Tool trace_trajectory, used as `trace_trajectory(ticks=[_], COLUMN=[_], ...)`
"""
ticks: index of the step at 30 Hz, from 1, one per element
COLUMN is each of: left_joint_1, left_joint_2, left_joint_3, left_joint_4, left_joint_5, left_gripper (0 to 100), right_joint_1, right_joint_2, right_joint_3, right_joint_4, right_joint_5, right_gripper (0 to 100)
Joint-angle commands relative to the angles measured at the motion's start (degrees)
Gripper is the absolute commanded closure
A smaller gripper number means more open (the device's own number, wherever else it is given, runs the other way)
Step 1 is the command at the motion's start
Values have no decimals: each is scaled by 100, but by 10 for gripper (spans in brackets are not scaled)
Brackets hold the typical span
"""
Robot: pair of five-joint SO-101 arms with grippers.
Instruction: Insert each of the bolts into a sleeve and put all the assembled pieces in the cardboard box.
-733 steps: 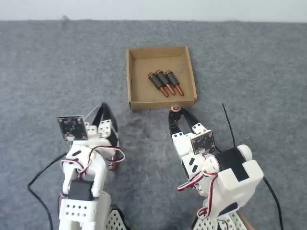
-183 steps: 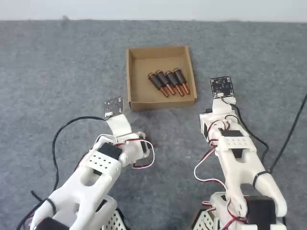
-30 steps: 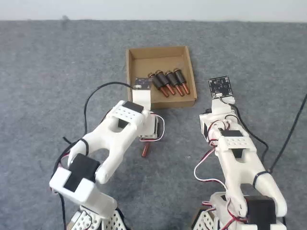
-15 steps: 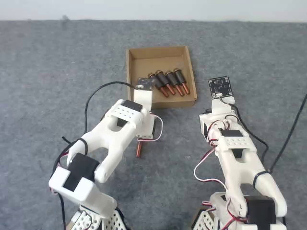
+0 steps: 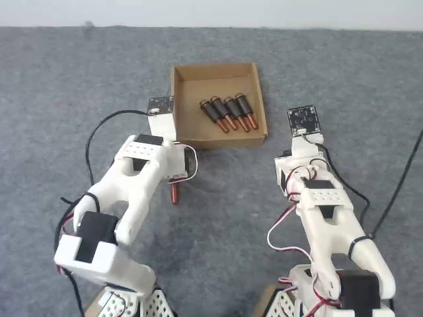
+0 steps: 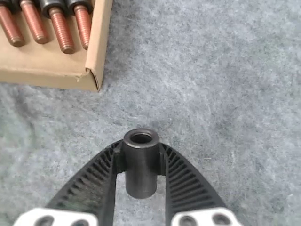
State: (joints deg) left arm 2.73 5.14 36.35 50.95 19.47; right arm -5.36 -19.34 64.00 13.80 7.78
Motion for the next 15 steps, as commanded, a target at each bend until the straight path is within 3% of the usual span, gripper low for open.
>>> trace_trajectory(ticks=[1,8,15], left_joint_1=[-448,-668,-659], left_joint_2=[-387,-387,-396], left_joint_3=[-92,-57,13], left_joint_4=[-220,-404,-378], left_joint_5=[-18,-26,-35], left_gripper=[989,989,989], right_joint_1=[-259,-198,-198], right_joint_2=[-22,-31,-22], right_joint_3=[141,826,853], right_joint_4=[-611,-3266,-4136], right_joint_5=[62,79,70], right_gripper=[991,991,991])
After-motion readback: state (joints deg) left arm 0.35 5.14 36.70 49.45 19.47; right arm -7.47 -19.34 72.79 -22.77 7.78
